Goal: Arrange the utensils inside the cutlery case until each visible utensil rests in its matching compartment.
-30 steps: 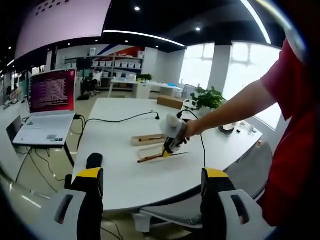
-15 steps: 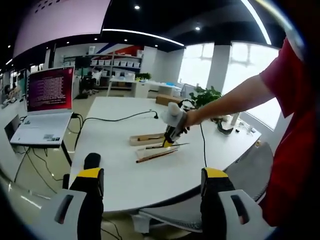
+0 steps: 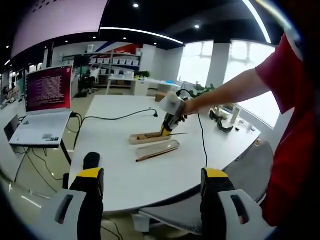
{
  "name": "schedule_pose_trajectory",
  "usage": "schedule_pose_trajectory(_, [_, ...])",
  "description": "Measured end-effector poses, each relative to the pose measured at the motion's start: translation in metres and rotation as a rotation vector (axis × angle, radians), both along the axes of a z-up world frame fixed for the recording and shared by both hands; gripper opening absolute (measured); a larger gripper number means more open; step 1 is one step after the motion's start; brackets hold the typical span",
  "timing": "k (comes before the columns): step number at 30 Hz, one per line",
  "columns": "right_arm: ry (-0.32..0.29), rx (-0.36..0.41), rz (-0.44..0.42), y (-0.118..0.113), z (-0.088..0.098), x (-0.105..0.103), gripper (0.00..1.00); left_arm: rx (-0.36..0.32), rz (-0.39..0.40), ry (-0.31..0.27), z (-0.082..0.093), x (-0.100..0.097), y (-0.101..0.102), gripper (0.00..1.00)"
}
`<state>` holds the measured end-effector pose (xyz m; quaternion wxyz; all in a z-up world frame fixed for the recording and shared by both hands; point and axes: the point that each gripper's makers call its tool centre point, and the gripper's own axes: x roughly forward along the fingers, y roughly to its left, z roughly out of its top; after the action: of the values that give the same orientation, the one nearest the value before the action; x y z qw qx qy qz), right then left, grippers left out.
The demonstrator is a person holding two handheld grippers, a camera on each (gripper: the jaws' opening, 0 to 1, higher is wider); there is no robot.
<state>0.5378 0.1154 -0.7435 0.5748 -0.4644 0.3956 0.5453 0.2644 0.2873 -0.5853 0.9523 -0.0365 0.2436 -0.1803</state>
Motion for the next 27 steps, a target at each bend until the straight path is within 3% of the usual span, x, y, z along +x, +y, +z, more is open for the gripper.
schedule_pose_trajectory(16, [-0.009, 0.022, 0.018, 0.013, 0.013, 0.034, 0.01, 0.005, 0.019, 0.027, -0.006, -0.002, 0.001, 0.81])
schedule_pose_trajectory(21, [-0.011, 0.052, 0.031, 0.025, 0.015, 0.049, 0.01, 0.021, 0.033, 0.043, -0.008, -0.003, 0.005, 0.81])
schedule_pose_trajectory(27, [0.005, 0.080, 0.046, 0.044, 0.011, 0.058, 0.01, 0.021, 0.048, 0.035, 0.002, 0.000, 0.003, 0.81])
